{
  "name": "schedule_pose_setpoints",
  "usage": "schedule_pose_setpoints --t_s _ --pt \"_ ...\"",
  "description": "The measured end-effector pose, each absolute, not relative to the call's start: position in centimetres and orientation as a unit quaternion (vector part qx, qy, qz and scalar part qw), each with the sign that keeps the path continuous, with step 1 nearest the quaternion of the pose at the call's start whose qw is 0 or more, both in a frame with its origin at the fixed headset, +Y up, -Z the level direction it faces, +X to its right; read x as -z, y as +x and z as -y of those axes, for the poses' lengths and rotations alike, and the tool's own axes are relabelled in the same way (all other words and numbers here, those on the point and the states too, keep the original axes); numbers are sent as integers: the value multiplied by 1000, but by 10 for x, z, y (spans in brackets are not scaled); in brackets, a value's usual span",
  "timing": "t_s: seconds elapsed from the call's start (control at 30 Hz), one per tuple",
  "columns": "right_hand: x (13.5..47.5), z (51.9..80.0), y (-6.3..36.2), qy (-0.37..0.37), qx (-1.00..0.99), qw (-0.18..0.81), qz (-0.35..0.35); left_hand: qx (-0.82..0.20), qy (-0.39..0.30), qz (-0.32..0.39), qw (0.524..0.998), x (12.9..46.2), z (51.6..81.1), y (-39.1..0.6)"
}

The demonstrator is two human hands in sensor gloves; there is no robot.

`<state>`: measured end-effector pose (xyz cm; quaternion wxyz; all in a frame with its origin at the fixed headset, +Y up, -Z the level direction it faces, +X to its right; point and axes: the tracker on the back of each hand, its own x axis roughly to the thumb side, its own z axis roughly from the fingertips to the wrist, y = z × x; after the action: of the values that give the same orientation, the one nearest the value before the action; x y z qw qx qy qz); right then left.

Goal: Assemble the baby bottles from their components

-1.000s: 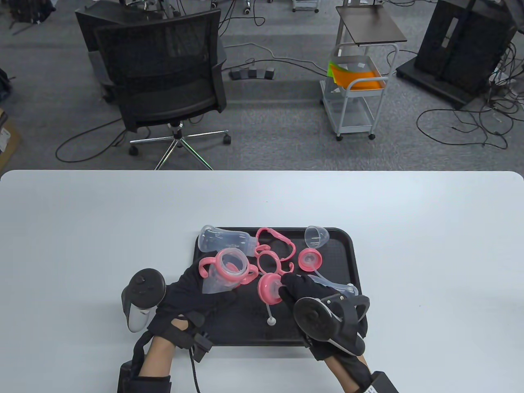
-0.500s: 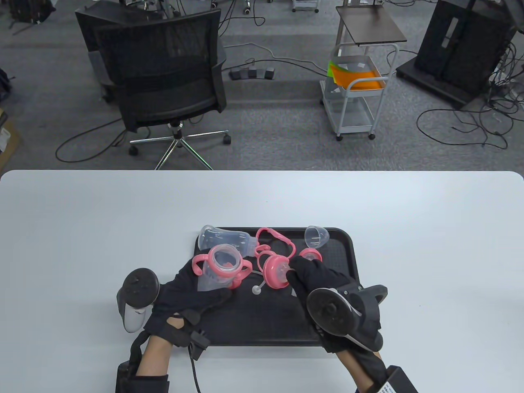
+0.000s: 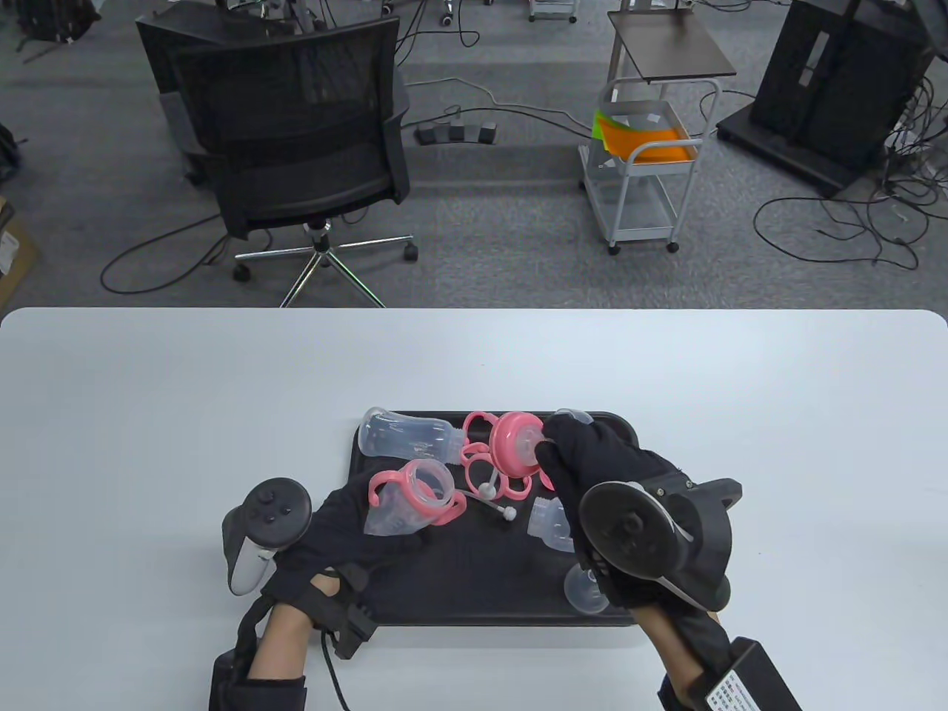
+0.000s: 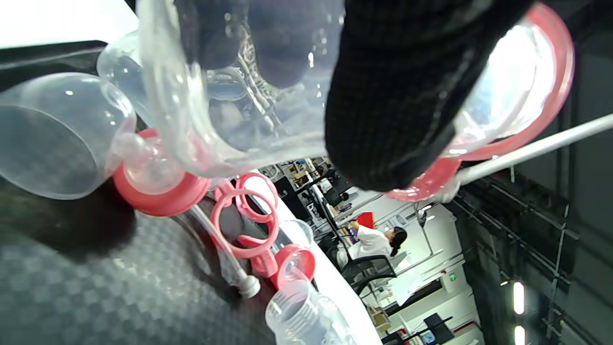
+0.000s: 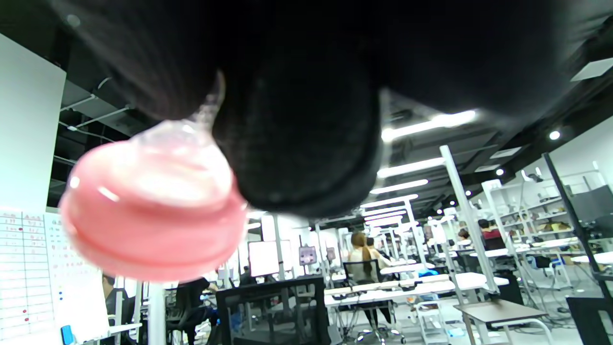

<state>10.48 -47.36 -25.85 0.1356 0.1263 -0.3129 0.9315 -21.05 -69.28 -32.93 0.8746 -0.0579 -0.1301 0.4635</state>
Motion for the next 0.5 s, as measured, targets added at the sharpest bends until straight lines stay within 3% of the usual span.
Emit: schedule_pose_setpoints --t_s 0.5 --pt "253 456 82 149 -929 123 315 -399 -108 163 896 329 694 -194"
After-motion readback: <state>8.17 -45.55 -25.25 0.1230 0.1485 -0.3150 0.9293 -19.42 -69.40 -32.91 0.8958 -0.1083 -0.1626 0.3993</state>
